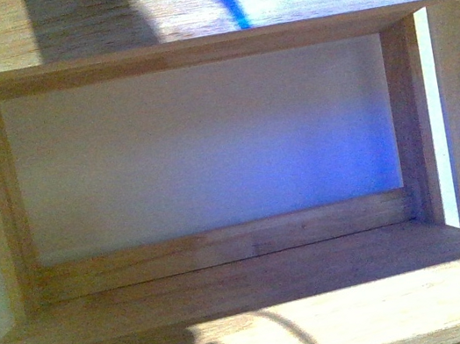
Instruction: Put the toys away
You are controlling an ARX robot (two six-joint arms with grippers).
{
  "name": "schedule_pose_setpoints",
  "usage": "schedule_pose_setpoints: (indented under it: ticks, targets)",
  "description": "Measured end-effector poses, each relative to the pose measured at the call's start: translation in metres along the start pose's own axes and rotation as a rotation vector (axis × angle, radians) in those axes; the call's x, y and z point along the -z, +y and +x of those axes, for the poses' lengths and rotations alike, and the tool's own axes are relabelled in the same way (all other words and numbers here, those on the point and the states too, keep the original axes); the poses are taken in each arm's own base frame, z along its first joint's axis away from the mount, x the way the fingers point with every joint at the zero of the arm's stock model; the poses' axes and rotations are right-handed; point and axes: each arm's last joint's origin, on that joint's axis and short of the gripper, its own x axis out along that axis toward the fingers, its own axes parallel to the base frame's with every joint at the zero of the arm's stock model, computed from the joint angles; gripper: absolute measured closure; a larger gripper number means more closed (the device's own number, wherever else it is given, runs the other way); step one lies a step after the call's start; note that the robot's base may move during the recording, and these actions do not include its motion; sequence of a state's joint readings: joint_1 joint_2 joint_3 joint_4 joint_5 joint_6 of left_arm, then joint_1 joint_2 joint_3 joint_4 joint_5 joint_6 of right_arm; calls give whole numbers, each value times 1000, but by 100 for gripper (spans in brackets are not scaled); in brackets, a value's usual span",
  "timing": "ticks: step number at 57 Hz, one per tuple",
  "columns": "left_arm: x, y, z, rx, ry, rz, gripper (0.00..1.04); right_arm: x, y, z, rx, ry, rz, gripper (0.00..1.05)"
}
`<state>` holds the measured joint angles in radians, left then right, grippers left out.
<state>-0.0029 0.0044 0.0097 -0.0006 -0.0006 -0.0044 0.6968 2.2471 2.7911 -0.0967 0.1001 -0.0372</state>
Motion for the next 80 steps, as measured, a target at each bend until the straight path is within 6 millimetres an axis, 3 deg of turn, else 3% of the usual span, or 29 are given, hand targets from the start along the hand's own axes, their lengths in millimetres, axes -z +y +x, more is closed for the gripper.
schedule_pose_setpoints:
  ticks: [54, 63, 73, 75, 76, 80]
  targets:
    - [0, 0, 0, 0, 0, 0, 6, 3, 13, 2, -65, -15, 75, 98]
    - [0, 0, 0, 0, 0, 0, 6, 3, 12, 1, -52, -3, 61, 70]
    - [0, 0, 0, 0, 0, 0, 6, 2, 11, 1, -26, 3, 45, 47]
    - [0, 0, 0, 0, 0, 0, 6, 2, 11, 1, -26, 3, 45, 47]
    - [0, 0, 0, 0, 0, 0, 6, 1, 11, 0, -16, 5, 42, 40]
    - [0, 0, 0, 0, 0, 0, 6, -1, 10, -1, -6, 8, 31, 31]
